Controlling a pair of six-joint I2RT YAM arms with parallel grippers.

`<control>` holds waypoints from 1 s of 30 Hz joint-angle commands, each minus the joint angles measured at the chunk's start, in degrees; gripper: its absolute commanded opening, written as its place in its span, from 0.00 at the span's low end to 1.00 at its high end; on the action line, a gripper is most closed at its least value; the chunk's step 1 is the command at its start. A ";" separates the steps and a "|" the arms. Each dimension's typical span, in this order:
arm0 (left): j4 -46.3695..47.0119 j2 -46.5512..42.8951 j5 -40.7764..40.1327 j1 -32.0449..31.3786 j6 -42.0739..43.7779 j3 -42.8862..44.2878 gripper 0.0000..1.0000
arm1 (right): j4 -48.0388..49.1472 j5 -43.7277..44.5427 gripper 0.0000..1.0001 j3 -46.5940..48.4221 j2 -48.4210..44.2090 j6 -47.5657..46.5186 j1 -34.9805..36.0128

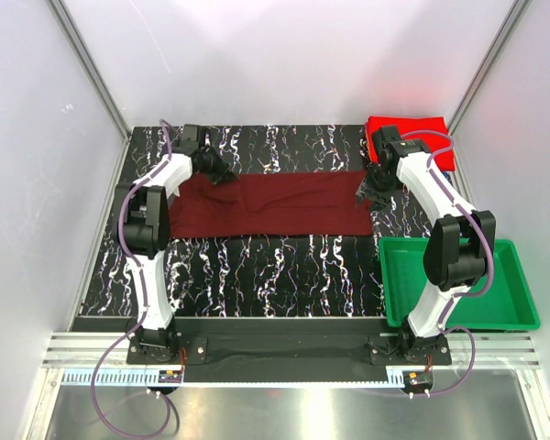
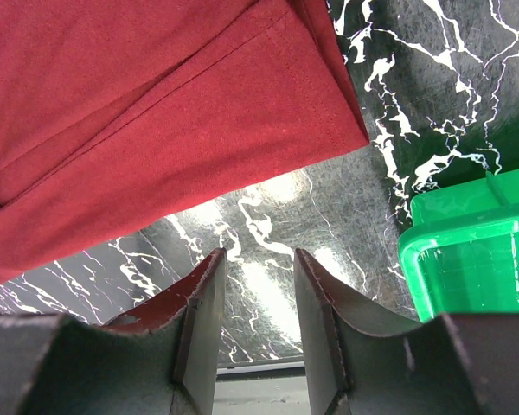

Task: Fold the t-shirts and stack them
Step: Fold the tshirt

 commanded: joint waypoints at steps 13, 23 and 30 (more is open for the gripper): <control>0.61 -0.88 6.92 -2.01 9.94 7.95 0.25 | -1.60 -1.35 0.44 3.39 -1.62 0.59 0.33; -5.48 -12.65 -4.63 4.57 10.66 -5.03 0.31 | 17.99 -19.90 0.44 8.81 6.61 -2.66 7.35; -19.79 -9.86 -24.99 7.05 11.90 2.17 0.29 | 24.05 -23.86 0.34 30.78 26.39 0.68 17.10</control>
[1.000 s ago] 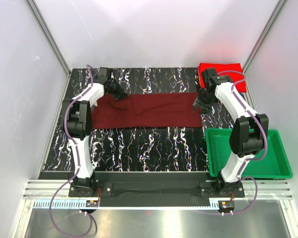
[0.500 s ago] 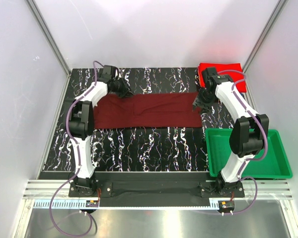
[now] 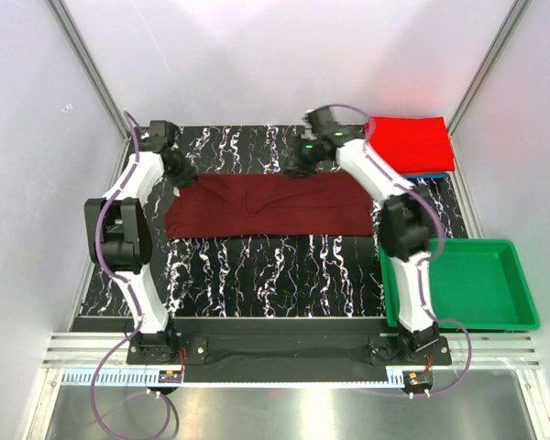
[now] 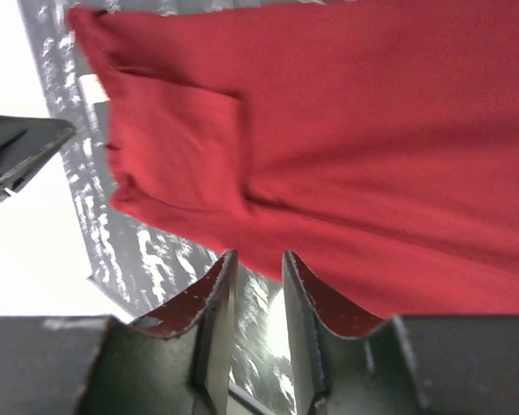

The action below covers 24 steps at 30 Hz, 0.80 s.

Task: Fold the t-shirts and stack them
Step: Fold the tshirt

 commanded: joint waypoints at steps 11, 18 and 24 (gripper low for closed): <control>-6.87 -7.92 -14.06 6.00 -2.04 -10.33 0.29 | 18.48 -16.49 0.37 33.45 35.08 7.84 6.46; -4.05 -11.45 -11.69 7.33 -2.39 -17.38 0.29 | 23.24 -14.46 0.37 28.08 33.32 7.58 7.17; -3.27 -11.27 -10.64 7.24 -2.83 -19.22 0.29 | 21.04 -14.55 0.36 26.77 33.50 6.09 7.78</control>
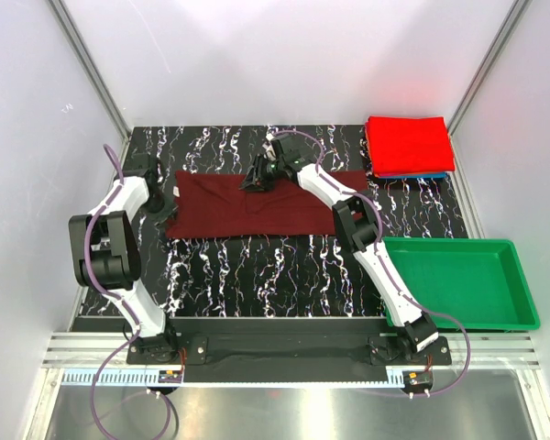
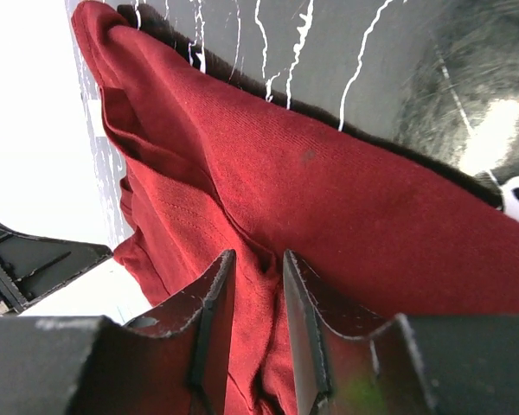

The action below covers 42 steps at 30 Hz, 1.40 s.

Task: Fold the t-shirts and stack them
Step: Fold the tshirt

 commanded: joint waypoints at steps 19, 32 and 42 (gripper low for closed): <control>0.29 5.16 -5.35 0.29 -0.76 -1.04 0.29 | 1.72 6.07 0.00 -3.52 -8.92 -3.76 0.55; -0.41 7.27 -7.55 0.47 -0.85 -1.57 0.29 | -0.30 10.99 0.00 -6.25 -10.50 -4.12 0.37; -1.99 5.34 -7.55 0.99 -0.76 0.01 0.30 | -1.44 15.38 0.11 -7.92 -12.52 -3.06 0.37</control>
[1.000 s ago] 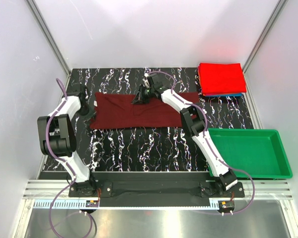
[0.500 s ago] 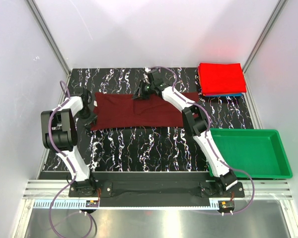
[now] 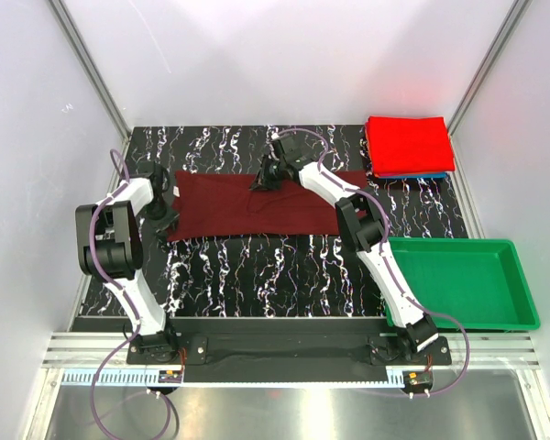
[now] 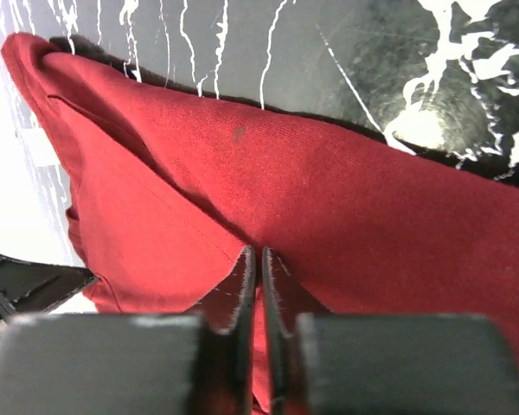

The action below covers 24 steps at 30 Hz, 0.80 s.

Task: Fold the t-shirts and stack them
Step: Fold the tshirt

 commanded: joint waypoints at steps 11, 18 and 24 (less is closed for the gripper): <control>2.23 -4.08 11.47 -0.06 0.29 9.80 0.36 | -19.82 11.12 0.36 -4.14 -17.97 1.04 -2.19; 10.09 1.62 18.90 -5.41 -0.85 4.51 0.36 | -26.19 18.35 0.26 -27.80 -35.36 -8.71 -6.67; 2.62 7.34 8.35 -4.55 -0.94 11.27 0.36 | -24.78 20.71 0.21 -43.11 -41.45 -13.03 -13.25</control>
